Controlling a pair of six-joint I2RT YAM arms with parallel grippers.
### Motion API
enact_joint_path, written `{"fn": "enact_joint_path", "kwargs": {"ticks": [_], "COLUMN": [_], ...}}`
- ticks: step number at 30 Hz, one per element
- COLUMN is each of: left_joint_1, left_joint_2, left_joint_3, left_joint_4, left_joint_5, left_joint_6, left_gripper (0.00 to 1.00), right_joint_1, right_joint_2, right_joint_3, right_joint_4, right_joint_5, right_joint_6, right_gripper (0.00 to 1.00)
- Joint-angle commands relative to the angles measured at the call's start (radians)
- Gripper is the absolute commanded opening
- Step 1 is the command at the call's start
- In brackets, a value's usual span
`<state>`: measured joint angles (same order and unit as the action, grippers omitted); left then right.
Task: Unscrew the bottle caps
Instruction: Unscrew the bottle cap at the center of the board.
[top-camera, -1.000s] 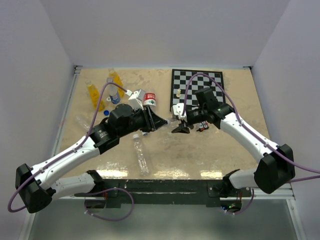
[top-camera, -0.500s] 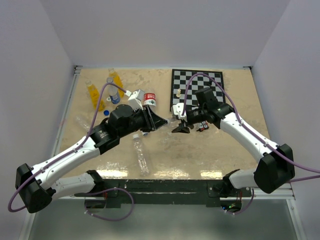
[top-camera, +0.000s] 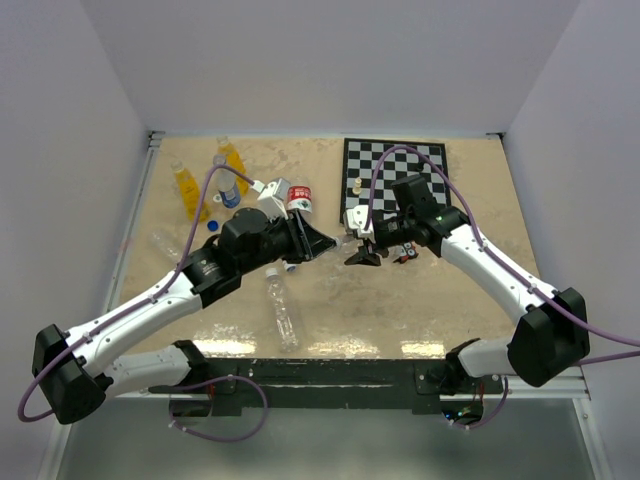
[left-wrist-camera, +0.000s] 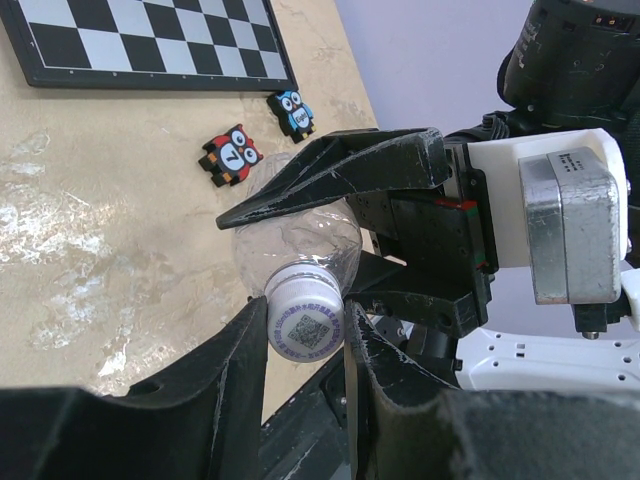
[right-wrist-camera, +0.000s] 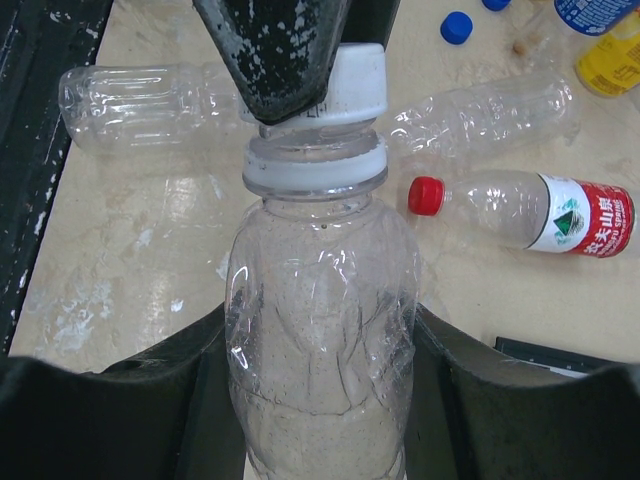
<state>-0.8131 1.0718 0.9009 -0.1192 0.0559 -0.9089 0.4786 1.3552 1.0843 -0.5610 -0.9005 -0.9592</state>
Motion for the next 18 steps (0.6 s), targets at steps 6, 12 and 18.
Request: {"fn": "enact_joint_path", "kwargs": {"ticks": [6, 12, 18], "left_joint_1": [0.020, 0.020, 0.020], "left_joint_2": [0.005, -0.033, -0.088], "left_joint_3": [0.015, 0.010, 0.018], "left_joint_4": [0.023, 0.018, -0.043], "left_joint_5": [-0.060, -0.060, -0.068], "left_joint_6": [0.021, 0.062, 0.184], "left_gripper": [0.34, 0.65, 0.85], "right_joint_1": [-0.012, -0.012, -0.012], "right_joint_2": [-0.001, -0.001, -0.002], "right_joint_3": [0.023, 0.023, 0.023], "right_joint_4": [-0.042, -0.042, -0.040], "right_joint_5": [-0.021, -0.021, -0.018], "right_joint_6": [-0.026, -0.024, -0.026], "right_gripper": [0.00, 0.00, 0.00]}}
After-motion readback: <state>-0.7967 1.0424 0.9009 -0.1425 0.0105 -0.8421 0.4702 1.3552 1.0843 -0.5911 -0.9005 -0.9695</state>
